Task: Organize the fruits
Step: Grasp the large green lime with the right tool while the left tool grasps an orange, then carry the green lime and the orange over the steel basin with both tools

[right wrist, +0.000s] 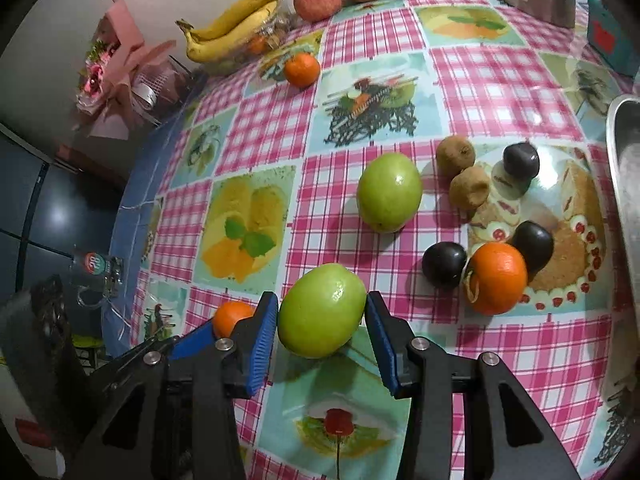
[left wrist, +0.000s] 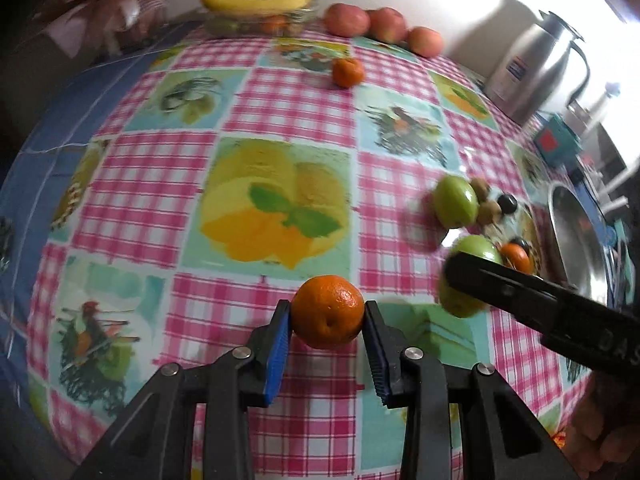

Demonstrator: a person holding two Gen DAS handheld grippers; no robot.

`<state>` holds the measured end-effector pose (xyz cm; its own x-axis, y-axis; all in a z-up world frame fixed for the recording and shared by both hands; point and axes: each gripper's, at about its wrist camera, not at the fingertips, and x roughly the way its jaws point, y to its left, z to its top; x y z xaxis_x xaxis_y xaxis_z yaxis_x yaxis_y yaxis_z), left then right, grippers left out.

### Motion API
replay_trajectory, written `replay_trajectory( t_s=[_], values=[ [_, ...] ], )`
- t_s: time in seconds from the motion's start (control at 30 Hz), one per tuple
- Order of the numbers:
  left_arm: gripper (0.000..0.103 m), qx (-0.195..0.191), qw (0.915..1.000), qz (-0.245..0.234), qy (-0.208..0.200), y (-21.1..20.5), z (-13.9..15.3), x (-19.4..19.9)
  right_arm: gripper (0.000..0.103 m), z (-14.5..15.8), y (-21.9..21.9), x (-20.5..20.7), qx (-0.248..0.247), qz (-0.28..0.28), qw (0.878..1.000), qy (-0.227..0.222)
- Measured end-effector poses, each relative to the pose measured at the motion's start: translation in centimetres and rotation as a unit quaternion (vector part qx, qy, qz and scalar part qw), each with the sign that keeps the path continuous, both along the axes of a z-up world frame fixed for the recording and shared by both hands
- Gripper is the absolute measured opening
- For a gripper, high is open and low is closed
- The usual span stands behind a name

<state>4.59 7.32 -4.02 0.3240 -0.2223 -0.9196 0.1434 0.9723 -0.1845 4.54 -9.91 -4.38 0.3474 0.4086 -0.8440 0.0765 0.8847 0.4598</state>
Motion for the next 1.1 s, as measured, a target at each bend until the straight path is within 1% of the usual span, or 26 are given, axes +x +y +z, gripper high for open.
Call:
replay_trajectory(
  t_s=[0.07,0.17,0.3,0.37,0.5,0.7,0.8,0.9,1.0,1.1],
  values=[
    [0.038,0.004,0.9999,0.016,0.002,0.3,0.3,0.2,0.047,0.6,-0.2,-0.1,-0.003,-0.004,1.000,-0.012],
    [0.038,0.013,0.9991,0.042,0.001,0.5,1.1,0.8,0.047,1.4,-0.6,-0.4,-0.022,-0.008,0.999,-0.023],
    [0.038,0.018,0.9967,0.079,-0.003,1.0,2.2,1.9,0.047,1.9,-1.3,-0.6,-0.039,-0.018,0.999,-0.023],
    [0.038,0.022,0.9952,0.096,-0.005,0.8,2.7,2.4,0.047,2.1,-1.5,-0.6,-0.060,-0.022,0.998,-0.024],
    [0.038,0.024,0.9928,0.117,-0.008,0.1,3.5,3.2,0.046,2.6,-2.4,-0.7,-0.087,-0.031,0.995,-0.029],
    [0.038,0.039,0.9921,0.119,-0.008,-2.3,4.0,3.9,0.046,3.9,-3.6,-0.8,-0.140,-0.050,0.988,-0.037],
    [0.038,0.043,0.9927,0.113,-0.007,-4.0,4.2,4.1,0.046,4.5,-4.7,-0.9,-0.154,-0.063,0.985,-0.041],
    [0.038,0.046,0.9931,0.107,-0.008,-5.6,4.3,4.4,0.046,5.0,-5.3,-0.8,-0.195,-0.070,0.977,-0.046],
    [0.038,0.056,0.9930,0.103,-0.009,-7.4,4.3,4.7,0.046,5.5,-6.4,-0.7,-0.225,-0.083,0.969,-0.052],
    [0.038,0.054,0.9938,0.097,-0.007,-9.0,4.2,4.8,0.046,6.0,-7.8,-0.7,-0.229,-0.095,0.967,-0.055]
  ],
)
